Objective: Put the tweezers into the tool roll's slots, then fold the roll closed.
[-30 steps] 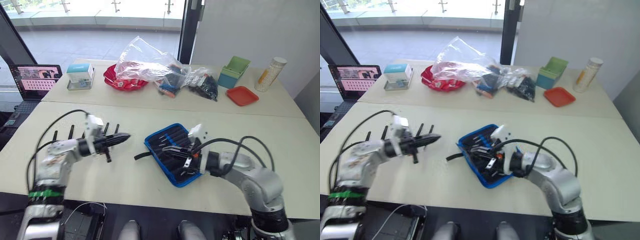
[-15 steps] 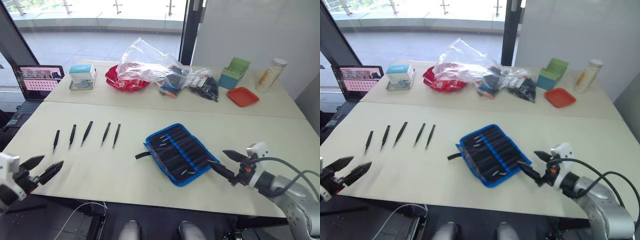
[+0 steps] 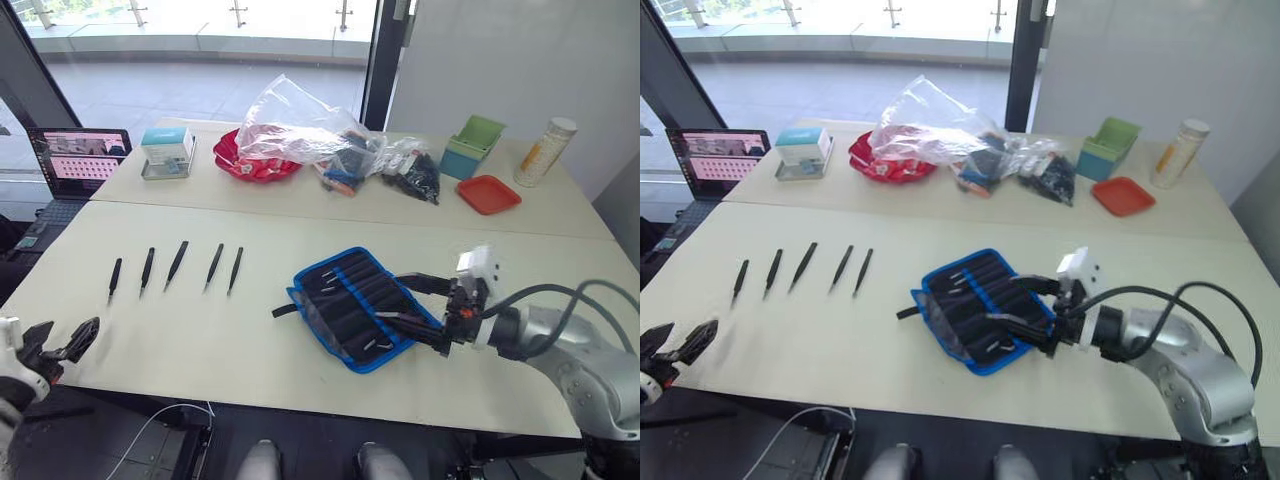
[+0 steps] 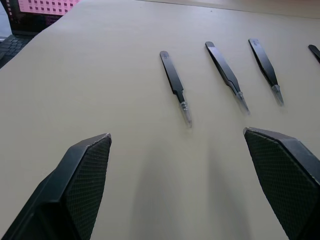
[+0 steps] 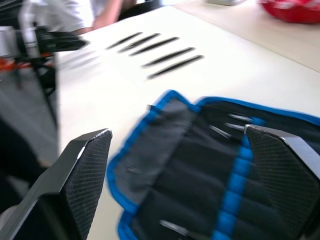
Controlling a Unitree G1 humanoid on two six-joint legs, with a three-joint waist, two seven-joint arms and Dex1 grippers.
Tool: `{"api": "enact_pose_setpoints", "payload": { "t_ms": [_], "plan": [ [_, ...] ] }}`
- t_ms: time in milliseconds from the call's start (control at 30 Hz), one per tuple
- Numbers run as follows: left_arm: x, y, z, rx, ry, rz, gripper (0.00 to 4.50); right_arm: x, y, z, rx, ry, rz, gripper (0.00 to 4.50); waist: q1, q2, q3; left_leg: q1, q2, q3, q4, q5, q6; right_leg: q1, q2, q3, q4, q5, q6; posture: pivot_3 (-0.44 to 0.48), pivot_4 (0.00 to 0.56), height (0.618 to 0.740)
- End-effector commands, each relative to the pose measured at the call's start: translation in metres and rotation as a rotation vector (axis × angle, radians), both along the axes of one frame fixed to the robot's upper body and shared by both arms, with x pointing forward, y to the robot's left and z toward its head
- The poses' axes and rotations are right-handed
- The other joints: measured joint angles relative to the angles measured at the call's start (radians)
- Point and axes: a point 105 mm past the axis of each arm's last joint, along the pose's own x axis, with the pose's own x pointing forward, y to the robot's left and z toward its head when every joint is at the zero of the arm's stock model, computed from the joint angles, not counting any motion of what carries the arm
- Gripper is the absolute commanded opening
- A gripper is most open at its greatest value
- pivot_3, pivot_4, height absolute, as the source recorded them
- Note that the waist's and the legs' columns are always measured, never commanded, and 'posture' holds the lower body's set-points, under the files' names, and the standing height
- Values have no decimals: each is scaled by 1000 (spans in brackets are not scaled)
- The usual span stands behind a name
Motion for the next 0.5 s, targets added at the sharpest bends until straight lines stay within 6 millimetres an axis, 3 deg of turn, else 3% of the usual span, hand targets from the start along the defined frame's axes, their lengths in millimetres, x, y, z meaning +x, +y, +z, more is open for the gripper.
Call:
{"api": "enact_pose_setpoints", "payload": {
  "t_ms": [33, 200, 367, 500],
  "plan": [
    [17, 6, 8, 67, 21, 18, 4473, -11, 16, 21, -3, -61, 120, 4500, -1, -1, 0, 0, 0, 0, 0, 0, 0, 0, 0, 0, 0, 0, 0, 0, 150, 723],
    [36, 0, 6, 93, 39, -21, 4473, -13, 24, 30, 10, -73, 154, 4500, -4, -2, 0, -1, -1, 0, -1, 0, 0, -1, -1, -1, 0, 0, 0, 0, 150, 723],
    [55, 4, -26, 42, 135, 8, 4473, -12, 27, 29, 14, -73, 128, 4500, -4, -1, 0, 0, -1, 0, 0, 0, 0, -1, -1, -1, 2, 0, 0, 0, 150, 723],
    [68, -4, -32, 53, 143, -31, 3324, -10, 25, 24, 1, -57, 99, 4500, 0, 0, -1, 1, -1, 0, 0, 0, 0, -1, -1, -1, 3, 0, 0, 0, 150, 723]
  ]
}}
